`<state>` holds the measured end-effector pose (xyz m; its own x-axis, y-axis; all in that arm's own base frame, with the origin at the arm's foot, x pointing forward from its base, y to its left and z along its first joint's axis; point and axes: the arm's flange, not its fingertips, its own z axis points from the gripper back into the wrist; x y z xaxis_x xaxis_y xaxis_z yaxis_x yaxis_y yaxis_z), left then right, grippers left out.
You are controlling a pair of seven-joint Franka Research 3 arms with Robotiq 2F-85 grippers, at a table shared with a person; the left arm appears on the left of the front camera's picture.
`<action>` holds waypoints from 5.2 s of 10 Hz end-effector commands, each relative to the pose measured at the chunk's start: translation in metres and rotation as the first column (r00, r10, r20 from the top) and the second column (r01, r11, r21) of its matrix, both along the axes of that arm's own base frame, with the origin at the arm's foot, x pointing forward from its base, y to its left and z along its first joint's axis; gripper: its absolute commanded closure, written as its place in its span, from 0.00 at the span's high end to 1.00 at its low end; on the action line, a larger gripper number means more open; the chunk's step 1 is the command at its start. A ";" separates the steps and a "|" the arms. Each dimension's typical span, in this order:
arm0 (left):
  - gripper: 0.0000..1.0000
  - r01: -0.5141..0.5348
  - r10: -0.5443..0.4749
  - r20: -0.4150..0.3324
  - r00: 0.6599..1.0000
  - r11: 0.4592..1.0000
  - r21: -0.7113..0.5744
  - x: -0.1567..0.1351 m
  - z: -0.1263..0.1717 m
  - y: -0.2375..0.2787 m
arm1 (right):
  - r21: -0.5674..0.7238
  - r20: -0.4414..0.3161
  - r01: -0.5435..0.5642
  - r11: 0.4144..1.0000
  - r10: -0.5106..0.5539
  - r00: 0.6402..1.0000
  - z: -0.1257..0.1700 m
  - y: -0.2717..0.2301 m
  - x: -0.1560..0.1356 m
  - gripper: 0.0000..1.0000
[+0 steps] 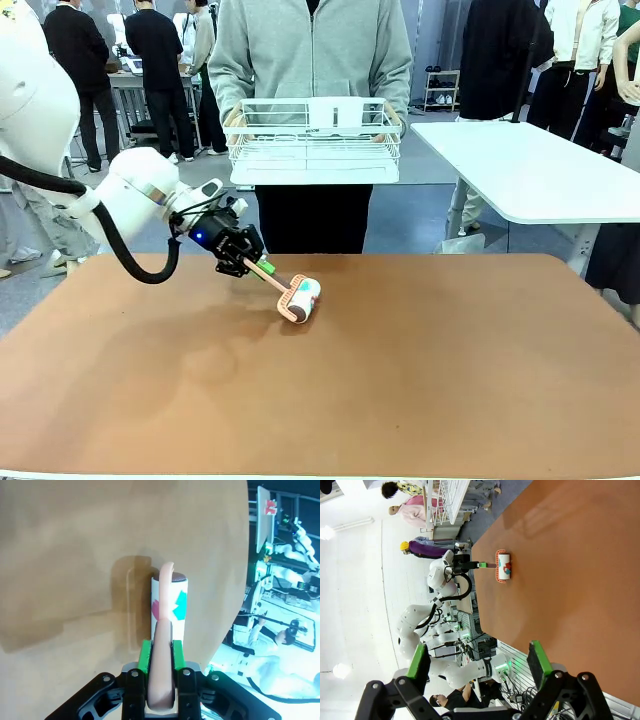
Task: Clean the table.
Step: Clean the table with the Lint Roller when the human lifts the Dish drying rack.
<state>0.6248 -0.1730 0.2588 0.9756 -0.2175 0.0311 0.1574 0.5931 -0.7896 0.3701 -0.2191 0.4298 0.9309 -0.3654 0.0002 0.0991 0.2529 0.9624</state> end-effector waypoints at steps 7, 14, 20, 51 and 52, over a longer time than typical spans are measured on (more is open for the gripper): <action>0.21 -0.118 0.116 0.104 0.988 0.993 0.016 -0.018 -0.004 -0.086 | 0.008 0.010 0.001 1.000 -0.001 1.000 0.004 0.000 -0.002 1.00; 0.21 -0.077 0.090 0.098 0.991 0.989 -0.126 -0.080 0.105 -0.048 | 0.008 0.010 0.001 1.000 -0.001 1.000 0.004 0.000 -0.002 1.00; 0.21 -0.285 0.286 0.004 0.958 0.958 -0.039 -0.110 0.182 0.038 | 0.008 0.010 0.001 1.000 -0.001 1.000 0.004 0.000 -0.002 1.00; 0.21 -0.384 0.358 0.179 0.917 0.664 0.642 -0.136 0.225 0.162 | 0.008 0.010 0.001 1.000 -0.001 1.000 0.004 0.000 -0.002 1.00; 0.21 -0.384 0.358 0.179 0.917 0.664 0.642 -0.136 0.225 0.162 | 0.008 0.010 0.001 1.000 -0.001 1.000 0.004 0.000 -0.002 1.00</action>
